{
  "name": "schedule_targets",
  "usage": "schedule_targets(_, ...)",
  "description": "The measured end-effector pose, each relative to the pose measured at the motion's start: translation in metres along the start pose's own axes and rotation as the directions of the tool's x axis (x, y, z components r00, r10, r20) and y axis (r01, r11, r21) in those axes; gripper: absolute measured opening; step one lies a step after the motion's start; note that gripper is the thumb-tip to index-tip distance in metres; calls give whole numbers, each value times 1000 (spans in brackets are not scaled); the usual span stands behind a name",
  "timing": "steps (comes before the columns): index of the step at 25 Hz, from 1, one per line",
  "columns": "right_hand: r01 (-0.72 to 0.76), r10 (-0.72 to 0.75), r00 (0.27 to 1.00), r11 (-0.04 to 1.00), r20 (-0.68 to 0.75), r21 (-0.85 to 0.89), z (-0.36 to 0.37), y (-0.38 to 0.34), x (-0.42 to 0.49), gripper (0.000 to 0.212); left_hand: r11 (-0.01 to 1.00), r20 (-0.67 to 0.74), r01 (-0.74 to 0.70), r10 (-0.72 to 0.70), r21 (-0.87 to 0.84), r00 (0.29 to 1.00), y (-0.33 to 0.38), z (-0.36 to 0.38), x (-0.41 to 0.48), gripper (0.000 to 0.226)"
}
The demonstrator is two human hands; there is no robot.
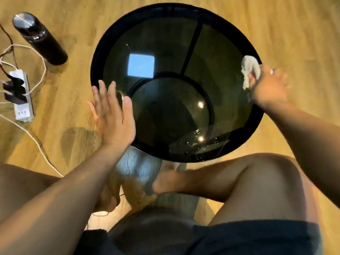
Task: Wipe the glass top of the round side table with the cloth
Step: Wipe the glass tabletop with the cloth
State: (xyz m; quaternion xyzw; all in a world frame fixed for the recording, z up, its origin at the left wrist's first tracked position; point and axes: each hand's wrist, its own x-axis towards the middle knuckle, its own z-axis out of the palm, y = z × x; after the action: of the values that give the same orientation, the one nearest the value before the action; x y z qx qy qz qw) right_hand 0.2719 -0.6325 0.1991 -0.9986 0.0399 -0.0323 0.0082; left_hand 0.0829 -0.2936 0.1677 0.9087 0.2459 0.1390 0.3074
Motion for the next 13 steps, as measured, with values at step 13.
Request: schedule_targets(13,510,-526,851,831,14,223,-18,-191,-241,33,968,15,-198,198,155,980,5,-10,3,58)
